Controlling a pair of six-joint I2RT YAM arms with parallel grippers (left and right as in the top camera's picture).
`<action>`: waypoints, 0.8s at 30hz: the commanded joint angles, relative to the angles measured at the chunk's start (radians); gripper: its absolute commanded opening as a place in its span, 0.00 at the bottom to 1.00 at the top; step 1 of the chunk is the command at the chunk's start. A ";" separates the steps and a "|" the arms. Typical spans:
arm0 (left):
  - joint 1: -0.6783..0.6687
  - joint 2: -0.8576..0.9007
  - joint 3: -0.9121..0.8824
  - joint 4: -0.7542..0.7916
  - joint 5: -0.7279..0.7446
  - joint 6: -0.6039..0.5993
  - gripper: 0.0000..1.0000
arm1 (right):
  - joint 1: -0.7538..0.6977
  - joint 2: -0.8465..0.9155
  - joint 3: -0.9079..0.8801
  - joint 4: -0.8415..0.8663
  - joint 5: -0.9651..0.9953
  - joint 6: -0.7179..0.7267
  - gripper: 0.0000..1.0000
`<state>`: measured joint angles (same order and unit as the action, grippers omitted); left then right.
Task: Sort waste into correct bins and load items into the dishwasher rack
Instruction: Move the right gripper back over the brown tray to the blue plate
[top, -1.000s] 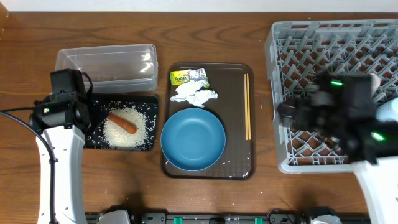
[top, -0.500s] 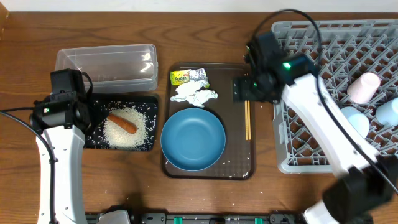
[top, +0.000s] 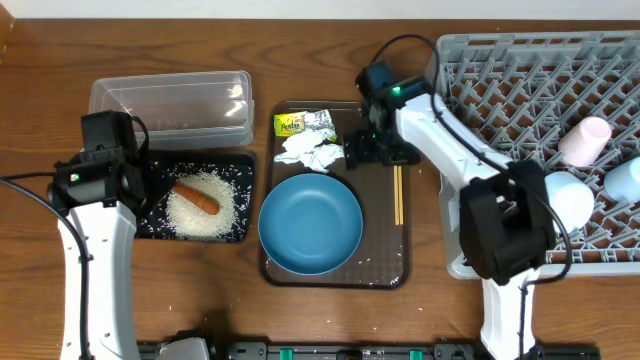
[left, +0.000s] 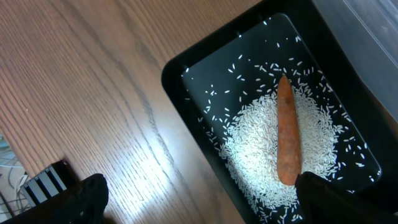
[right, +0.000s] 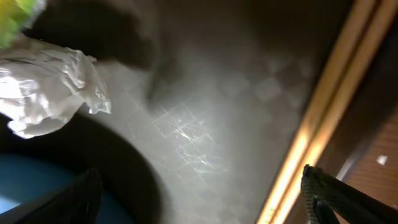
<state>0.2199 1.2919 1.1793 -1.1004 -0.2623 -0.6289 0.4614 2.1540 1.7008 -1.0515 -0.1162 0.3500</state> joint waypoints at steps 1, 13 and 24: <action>0.004 0.003 0.012 -0.006 -0.016 -0.005 0.98 | 0.013 0.019 0.013 0.000 0.027 0.054 0.99; 0.004 0.003 0.012 -0.006 -0.016 -0.005 0.98 | 0.013 0.004 0.014 -0.042 0.001 0.079 0.88; 0.004 0.003 0.012 -0.006 -0.016 -0.005 0.98 | 0.137 -0.226 0.014 -0.050 -0.209 -0.017 0.87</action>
<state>0.2199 1.2919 1.1793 -1.1004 -0.2623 -0.6289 0.5385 2.0121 1.7008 -1.1057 -0.2432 0.3752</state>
